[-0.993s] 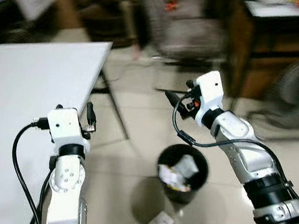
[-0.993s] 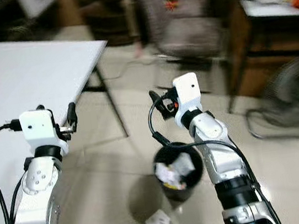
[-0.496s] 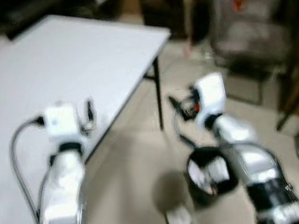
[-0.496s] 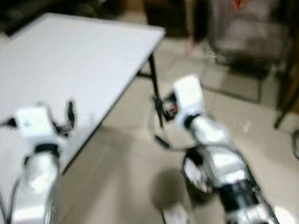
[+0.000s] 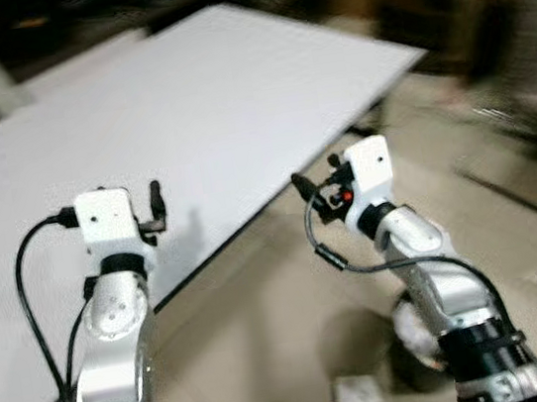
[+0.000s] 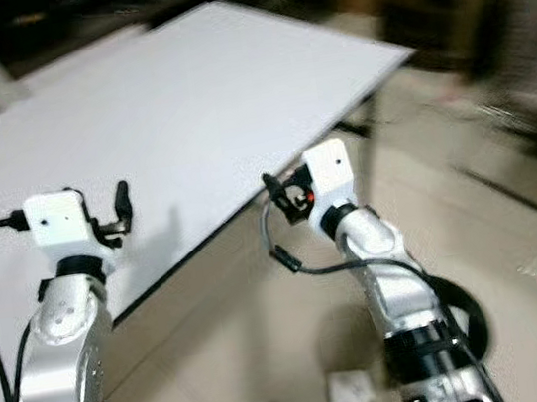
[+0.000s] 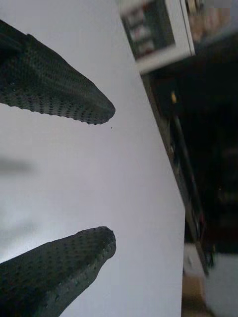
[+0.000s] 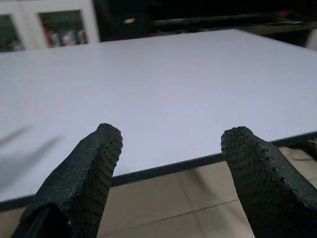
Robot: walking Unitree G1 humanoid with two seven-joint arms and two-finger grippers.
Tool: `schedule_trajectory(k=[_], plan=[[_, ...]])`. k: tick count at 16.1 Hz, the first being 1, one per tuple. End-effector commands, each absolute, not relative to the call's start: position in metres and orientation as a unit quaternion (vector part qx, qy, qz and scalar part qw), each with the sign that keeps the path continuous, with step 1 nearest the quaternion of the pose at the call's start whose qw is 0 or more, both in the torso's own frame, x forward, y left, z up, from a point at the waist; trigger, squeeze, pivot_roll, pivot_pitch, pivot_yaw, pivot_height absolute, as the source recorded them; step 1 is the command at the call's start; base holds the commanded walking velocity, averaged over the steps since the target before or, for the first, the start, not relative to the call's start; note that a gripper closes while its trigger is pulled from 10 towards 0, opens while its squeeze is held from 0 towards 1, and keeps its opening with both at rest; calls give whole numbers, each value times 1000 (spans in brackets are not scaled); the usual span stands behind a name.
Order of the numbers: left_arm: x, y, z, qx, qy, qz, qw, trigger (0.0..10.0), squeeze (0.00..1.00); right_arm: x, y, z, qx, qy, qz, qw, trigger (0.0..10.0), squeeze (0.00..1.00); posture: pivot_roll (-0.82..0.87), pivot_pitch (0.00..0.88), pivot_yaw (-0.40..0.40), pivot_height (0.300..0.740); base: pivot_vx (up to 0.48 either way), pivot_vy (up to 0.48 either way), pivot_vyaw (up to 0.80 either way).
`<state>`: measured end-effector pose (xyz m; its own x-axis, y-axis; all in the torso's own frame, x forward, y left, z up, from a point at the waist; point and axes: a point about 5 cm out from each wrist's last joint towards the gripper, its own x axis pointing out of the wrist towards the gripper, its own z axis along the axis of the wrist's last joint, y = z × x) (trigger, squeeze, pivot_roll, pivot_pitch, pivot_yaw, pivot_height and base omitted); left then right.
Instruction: Picking trash to rubbish bin
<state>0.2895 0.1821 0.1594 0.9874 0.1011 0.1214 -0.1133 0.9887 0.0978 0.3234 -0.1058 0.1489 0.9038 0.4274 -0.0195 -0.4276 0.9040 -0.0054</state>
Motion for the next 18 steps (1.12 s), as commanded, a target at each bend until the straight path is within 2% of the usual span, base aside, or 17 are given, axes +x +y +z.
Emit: schedule_trajectory(k=[1,18], plan=[[289,184,161,57,-59,55,995,10000,0,323,-105,154,-1,2,222,975,10000,0,-91,94,50,740,0,0,800],[290,190,160,43,-50,71,995,10000,0,323,-98,152,6,3,234,972,10000,0,-80,88,54,740,0,0,800]])
